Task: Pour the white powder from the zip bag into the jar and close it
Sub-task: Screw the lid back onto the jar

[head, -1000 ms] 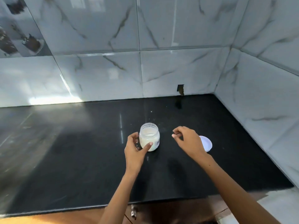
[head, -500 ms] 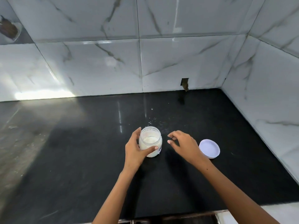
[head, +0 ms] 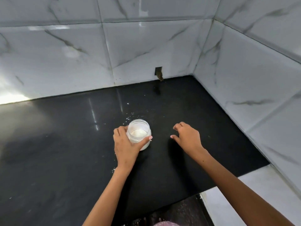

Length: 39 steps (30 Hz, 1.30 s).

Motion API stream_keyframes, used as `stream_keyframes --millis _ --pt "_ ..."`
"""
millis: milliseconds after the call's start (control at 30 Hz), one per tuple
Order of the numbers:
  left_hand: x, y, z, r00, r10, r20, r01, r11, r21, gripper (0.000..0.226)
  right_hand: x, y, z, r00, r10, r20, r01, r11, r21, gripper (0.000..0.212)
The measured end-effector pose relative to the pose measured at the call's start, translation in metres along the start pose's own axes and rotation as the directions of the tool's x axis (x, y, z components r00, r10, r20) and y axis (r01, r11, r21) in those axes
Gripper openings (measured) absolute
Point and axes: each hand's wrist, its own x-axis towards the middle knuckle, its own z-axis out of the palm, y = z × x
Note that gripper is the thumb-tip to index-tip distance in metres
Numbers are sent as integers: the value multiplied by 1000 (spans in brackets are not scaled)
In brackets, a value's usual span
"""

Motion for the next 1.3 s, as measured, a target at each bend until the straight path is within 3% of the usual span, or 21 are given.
stream_keyframes --millis 133,300,400,467,600,667,733,900,967,1100,1300 --pt "0 -1 3 1000 -3 -10 3 1000 -1 78 -14 16 12 993 98 -67 -104 990 -91 36" --pt "-3 0 4 999 -29 -21 28 1000 -10 77 -16 16 23 997 65 -31 -69 988 -140 21" --pt "-5 1 3 999 -31 -36 30 999 -15 78 -12 3 15 993 48 -109 -48 999 0 19" --pt "-5 1 2 999 -33 -28 33 999 -25 79 -10 -13 -2 983 36 -179 8 971 238 15" --pt "-3 1 -1 999 -48 -12 48 998 -42 78 4 -43 -44 984 -68 -163 163 708 687 10" --pt "-3 1 -1 998 -56 -10 56 998 -39 79 8 -55 -57 991 -104 -84 126 516 847 11" --pt "-3 2 -1 998 -59 -10 59 998 -33 80 11 -61 -62 991 -130 21 12 254 967 12" --pt "-5 3 -2 999 -44 -17 43 999 -25 78 16 -65 -54 935 -173 309 -343 -217 914 33" --pt "-6 4 -2 999 -33 -28 33 999 -16 78 18 -64 -46 912 -192 363 -409 -338 848 43" --pt "-7 6 -2 999 -48 -22 47 998 -35 77 22 -55 -35 882 -217 419 -471 -349 810 39" --pt "-8 6 -2 996 -87 -20 86 995 -48 79 21 -57 -29 887 -162 433 -443 -27 896 20"
